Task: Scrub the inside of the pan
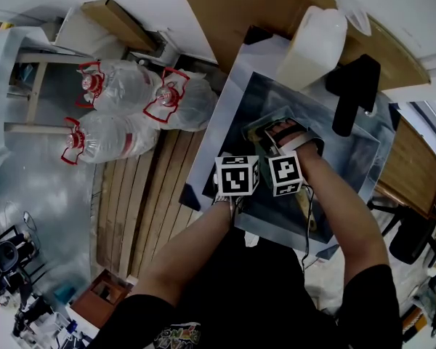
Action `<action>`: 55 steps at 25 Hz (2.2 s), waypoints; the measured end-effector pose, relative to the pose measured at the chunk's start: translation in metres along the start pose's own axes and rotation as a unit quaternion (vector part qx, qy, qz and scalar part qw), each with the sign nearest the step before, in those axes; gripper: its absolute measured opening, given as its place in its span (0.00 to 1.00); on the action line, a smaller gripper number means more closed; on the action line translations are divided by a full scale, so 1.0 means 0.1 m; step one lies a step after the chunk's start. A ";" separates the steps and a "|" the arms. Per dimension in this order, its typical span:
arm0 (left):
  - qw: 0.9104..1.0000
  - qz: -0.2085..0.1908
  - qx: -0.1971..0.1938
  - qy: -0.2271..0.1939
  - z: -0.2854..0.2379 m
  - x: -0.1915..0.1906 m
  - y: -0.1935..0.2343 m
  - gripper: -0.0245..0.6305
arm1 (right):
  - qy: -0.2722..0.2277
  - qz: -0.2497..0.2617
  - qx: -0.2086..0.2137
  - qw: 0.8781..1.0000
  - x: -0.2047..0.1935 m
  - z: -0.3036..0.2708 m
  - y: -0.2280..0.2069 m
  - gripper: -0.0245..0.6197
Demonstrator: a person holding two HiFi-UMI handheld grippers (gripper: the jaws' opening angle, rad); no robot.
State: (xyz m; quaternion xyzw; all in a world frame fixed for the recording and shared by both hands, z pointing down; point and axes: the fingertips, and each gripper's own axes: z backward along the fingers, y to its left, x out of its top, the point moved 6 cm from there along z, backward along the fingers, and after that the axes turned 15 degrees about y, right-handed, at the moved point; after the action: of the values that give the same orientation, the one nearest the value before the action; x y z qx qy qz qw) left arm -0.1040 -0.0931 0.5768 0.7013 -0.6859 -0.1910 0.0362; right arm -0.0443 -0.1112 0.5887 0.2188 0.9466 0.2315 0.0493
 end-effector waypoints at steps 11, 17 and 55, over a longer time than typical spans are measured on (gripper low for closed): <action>1.000 0.000 0.001 0.000 -0.01 0.00 0.00 0.10 | 0.003 -0.037 -0.009 0.999 -0.28 0.08 0.04 0.18; 1.000 0.000 0.002 0.000 0.00 0.00 -0.01 0.10 | 0.016 -0.041 -0.021 0.999 -0.46 0.08 0.00 0.18; 1.000 0.000 0.004 -0.002 0.00 0.00 0.01 0.10 | 0.009 0.016 0.044 0.999 -0.60 0.23 0.41 0.17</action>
State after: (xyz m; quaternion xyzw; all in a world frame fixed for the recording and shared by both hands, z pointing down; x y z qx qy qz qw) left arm -0.1045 -0.0929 0.5775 0.7011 -0.6867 -0.1894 0.0322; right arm 0.0298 -0.0947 0.5863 0.2339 0.9527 0.1919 0.0273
